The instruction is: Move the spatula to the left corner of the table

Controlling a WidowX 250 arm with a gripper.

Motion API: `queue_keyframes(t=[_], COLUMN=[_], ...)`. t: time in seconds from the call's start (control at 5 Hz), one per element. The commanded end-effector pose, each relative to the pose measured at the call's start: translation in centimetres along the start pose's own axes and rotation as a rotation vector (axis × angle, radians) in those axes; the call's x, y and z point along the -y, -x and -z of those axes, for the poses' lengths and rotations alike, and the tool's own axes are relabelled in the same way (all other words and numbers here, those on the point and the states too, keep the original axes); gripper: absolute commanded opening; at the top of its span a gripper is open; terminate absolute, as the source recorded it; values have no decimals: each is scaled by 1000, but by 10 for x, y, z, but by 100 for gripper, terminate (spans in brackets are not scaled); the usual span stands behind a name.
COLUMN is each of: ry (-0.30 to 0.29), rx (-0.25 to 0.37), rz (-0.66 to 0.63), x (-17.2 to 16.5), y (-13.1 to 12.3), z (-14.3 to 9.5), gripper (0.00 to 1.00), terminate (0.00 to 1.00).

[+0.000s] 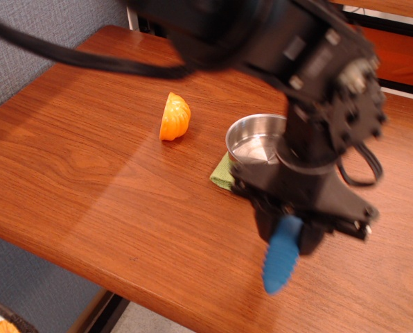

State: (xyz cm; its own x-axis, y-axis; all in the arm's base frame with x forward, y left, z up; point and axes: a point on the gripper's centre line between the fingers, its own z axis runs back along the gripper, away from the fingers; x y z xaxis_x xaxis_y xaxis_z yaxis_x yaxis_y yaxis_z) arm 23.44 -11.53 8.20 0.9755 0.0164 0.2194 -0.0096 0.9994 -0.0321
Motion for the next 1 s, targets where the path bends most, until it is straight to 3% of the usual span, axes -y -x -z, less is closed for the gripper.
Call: queue_keyframes(t=[0.0, 0.2, 0.6, 0.8], ry=[-64, -178, -222, -225], rx=[19, -10, -60, -82], rz=[-128, -170, -367, -399], x=[-83, -118, -198, -231], y=[4, 2, 0, -2], z=[-29, -27, -19, -7], gripper=[0, 0, 0, 0], terminate=[0, 0, 0, 0])
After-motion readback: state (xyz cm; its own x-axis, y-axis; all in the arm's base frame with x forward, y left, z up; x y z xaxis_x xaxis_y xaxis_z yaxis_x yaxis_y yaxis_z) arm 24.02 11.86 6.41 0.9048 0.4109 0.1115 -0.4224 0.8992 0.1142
